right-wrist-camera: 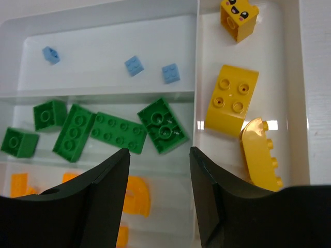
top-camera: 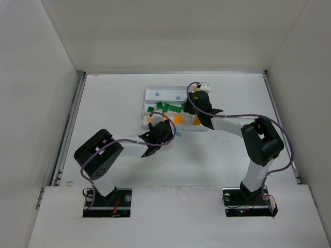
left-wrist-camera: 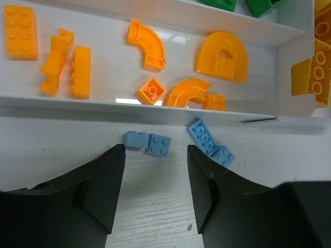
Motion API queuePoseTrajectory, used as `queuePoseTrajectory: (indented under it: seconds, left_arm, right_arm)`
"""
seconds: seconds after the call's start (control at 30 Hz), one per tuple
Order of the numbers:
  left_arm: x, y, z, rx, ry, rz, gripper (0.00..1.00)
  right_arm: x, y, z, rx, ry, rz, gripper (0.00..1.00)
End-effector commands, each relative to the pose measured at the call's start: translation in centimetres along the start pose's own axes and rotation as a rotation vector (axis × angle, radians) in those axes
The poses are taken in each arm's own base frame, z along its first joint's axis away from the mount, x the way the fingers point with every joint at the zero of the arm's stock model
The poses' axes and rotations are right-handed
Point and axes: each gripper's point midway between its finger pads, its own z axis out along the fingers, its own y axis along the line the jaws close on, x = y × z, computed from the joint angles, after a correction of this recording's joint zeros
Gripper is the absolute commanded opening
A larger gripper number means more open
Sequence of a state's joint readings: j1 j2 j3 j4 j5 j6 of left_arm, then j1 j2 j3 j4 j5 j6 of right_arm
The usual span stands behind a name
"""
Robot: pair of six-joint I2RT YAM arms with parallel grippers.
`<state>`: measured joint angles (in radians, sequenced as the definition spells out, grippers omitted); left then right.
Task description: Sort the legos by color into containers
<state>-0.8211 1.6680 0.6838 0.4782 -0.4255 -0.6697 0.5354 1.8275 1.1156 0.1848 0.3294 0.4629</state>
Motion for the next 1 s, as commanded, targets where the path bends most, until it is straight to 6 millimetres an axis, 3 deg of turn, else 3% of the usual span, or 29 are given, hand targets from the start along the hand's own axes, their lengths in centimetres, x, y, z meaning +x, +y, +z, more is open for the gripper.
queuePoseTrajectory:
  seconds: [0.0, 0.27, 0.53, 0.7, 0.97]
  left_arm:
    - [-1.5, -1.3, 0.2, -0.009, -0.053, 0.029, 0.49]
    - [-1.0, -0.8, 1.1, -0.102, -0.062, 0.134, 0.49]
    - [-1.5, -0.2, 0.5, -0.148, -0.102, 0.176, 0.51]
    - [-0.8, -0.7, 1.4, -0.135, -0.074, 0.182, 0.5]
    - [-1.4, 0.4, 2.2, -0.17, -0.085, 0.179, 0.49]
  right_arm:
    - [-3.4, 2.2, -2.5, -0.087, -0.134, 0.08, 0.56]
    - [-3.1, 2.5, -5.2, -0.121, -0.158, 0.12, 0.56]
    - [-2.0, 2.2, -6.2, -0.129, -0.152, 0.131, 0.56]
    - [-2.0, 1.8, -7.1, -0.135, -0.163, 0.149, 0.56]
    - [-1.9, 1.4, -7.5, -0.134, -0.165, 0.158, 0.56]
